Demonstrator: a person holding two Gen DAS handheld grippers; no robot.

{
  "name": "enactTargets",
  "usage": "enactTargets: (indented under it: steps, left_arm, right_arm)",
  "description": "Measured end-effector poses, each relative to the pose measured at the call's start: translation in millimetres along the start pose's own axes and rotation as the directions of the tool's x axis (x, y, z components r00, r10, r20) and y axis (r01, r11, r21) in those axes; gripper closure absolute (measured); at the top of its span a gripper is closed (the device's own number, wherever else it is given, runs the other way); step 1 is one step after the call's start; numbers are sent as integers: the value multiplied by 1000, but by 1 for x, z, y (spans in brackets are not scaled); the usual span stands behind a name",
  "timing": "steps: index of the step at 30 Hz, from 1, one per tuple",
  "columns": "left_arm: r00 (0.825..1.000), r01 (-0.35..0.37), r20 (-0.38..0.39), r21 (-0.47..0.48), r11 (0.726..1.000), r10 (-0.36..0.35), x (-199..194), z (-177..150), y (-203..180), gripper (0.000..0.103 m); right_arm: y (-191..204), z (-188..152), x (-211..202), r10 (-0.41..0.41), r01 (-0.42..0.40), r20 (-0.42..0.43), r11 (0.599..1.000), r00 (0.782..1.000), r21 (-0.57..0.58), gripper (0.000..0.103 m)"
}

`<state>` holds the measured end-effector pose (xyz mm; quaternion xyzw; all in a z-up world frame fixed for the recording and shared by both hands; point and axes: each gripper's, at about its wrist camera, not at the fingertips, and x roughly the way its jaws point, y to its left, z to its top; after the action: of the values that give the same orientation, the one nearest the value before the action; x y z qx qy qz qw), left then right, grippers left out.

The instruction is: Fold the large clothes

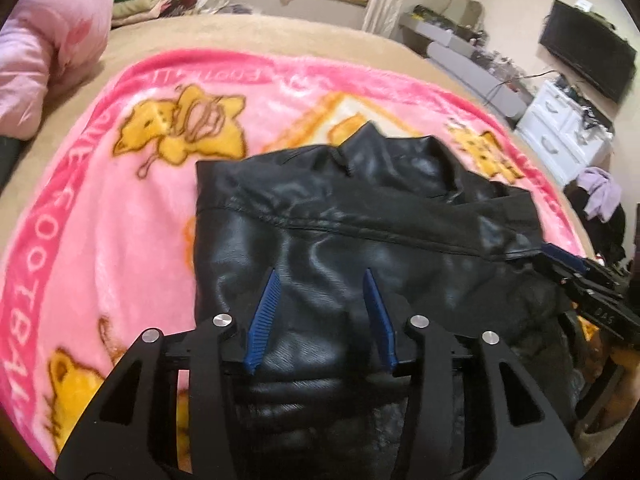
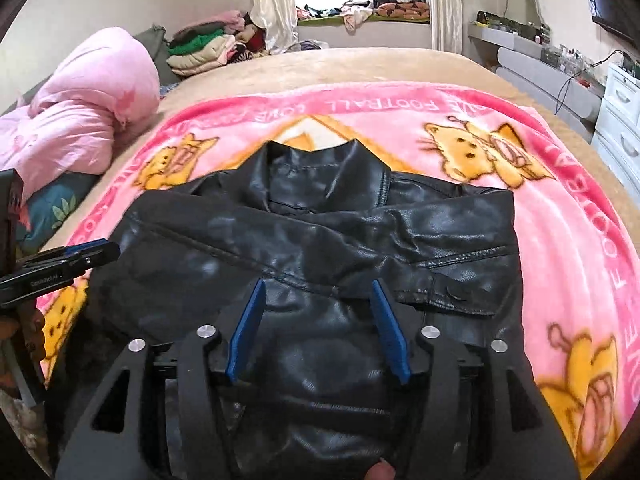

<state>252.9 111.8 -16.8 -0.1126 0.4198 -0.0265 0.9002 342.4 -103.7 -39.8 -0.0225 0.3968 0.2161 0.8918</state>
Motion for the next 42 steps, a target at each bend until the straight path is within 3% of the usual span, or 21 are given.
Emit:
enactTargets:
  steps: [2, 7, 9, 11, 12, 16, 22, 30, 34, 37, 42]
  left_arm:
    - [1000, 13, 7, 1, 1000, -13, -6, -1, -2, 64]
    - [1000, 21, 3, 24, 999, -22, -13, -7, -7, 64]
    - [1000, 24, -5, 39, 999, -24, -14, -11, -9, 72]
    - [1000, 22, -9, 47, 999, -22, -13, -15, -11, 96]
    - [1000, 27, -17, 49, 998, -26, -11, -17, -12, 98]
    - [997, 50, -66, 73, 996, -45, -2, -28, -18, 98]
    - [989, 52, -142, 42, 998, -46, 16, -45, -12, 98]
    - [989, 49, -141, 57, 997, -40, 18, -47, -13, 98]
    - [989, 58, -143, 57, 997, -49, 16, -47, -12, 98]
    - [989, 59, -143, 63, 996, -49, 15, -47, -13, 98]
    - [986, 75, -150, 49, 996, -67, 13, -48, -12, 95]
  right_arm:
    - [3, -1, -7, 9, -9, 14, 1000, 1000, -3, 38]
    - [9, -4, -19, 22, -22, 35, 1000, 999, -6, 37]
    - [11, -5, -23, 20, -20, 41, 1000, 999, -8, 37]
    - [14, -6, -27, 26, -25, 50, 1000, 998, -7, 37]
    - [15, -7, -28, 30, -29, 51, 1000, 998, -8, 37]
    - [24, -8, -33, 55, -54, 60, 998, 997, -25, 45]
    - [43, -10, -35, 64, -60, 57, 995, 996, -75, 46]
    - [51, -22, -17, 7, -7, 0, 993, 1000, -119, 46]
    - [26, -38, 20, -95, 84, -132, 993, 987, -88, 50]
    - [9, -50, 33, -29, 29, -153, 1000, 988, -2, 49]
    - [14, -47, 17, -29, 28, -121, 999, 992, -17, 48]
